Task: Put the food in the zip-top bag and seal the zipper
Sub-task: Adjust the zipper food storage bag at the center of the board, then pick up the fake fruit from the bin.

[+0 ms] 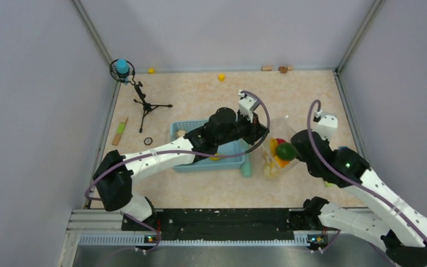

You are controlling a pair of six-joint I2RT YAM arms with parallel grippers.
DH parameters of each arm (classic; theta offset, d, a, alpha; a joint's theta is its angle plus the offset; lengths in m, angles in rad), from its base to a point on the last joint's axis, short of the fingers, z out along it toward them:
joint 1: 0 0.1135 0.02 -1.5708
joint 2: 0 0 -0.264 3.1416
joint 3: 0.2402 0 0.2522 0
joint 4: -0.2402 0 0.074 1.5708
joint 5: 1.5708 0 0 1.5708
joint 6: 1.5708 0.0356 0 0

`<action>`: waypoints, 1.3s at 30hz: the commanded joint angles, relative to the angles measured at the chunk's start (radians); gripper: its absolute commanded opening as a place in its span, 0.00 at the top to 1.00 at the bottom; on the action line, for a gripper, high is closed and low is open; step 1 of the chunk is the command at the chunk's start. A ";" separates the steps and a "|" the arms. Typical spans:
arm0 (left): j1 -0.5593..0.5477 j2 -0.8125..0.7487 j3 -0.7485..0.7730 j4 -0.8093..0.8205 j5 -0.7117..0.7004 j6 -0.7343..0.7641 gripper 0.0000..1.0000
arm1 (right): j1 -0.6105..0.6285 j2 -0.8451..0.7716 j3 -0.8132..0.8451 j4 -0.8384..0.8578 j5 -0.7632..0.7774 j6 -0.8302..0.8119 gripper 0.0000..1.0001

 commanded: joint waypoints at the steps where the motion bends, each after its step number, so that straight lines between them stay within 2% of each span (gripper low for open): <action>1: 0.039 0.020 0.008 0.007 0.017 -0.012 1.00 | -0.002 -0.155 0.043 0.006 0.020 -0.027 0.95; 7: 0.040 0.035 0.020 0.001 0.071 -0.004 1.00 | -0.001 -0.239 -0.039 0.203 -0.100 -0.159 0.96; 13: 0.041 0.087 0.067 -0.053 0.099 -0.015 1.00 | -0.002 -0.239 -0.109 0.334 -0.078 -0.188 0.97; 15: 0.040 0.089 0.064 -0.055 0.109 -0.015 0.97 | -0.003 -0.248 -0.132 0.357 -0.085 -0.181 0.98; 17: 0.040 0.080 0.051 -0.040 0.124 -0.009 0.88 | -0.003 -0.255 -0.148 0.378 -0.091 -0.181 0.98; 18: 0.041 0.077 0.048 -0.037 0.127 -0.002 0.76 | -0.003 -0.256 -0.154 0.381 -0.097 -0.182 0.98; 19: 0.040 0.066 0.046 -0.042 0.125 0.006 0.57 | -0.003 -0.255 -0.160 0.387 -0.100 -0.182 0.98; 20: 0.040 0.057 0.046 -0.052 0.112 0.013 0.44 | -0.003 -0.256 -0.165 0.391 -0.099 -0.183 0.98; 22: 0.040 0.030 0.035 -0.076 0.076 0.026 0.25 | -0.002 -0.254 -0.170 0.390 -0.095 -0.183 0.98; 27: 0.040 -0.092 -0.074 -0.098 -0.074 0.029 0.18 | -0.002 -0.259 -0.179 0.380 -0.086 -0.179 0.98; 32: 0.042 -0.230 -0.202 -0.130 -0.365 0.000 0.16 | -0.003 -0.254 -0.185 0.380 -0.082 -0.179 0.98; 36: 0.064 -0.294 -0.259 -0.192 -0.541 -0.082 0.15 | -0.003 -0.246 -0.185 0.380 -0.082 -0.179 0.98; 39: 0.108 -0.316 -0.318 -0.225 -0.607 -0.156 0.12 | -0.003 -0.247 -0.186 0.380 -0.079 -0.179 0.98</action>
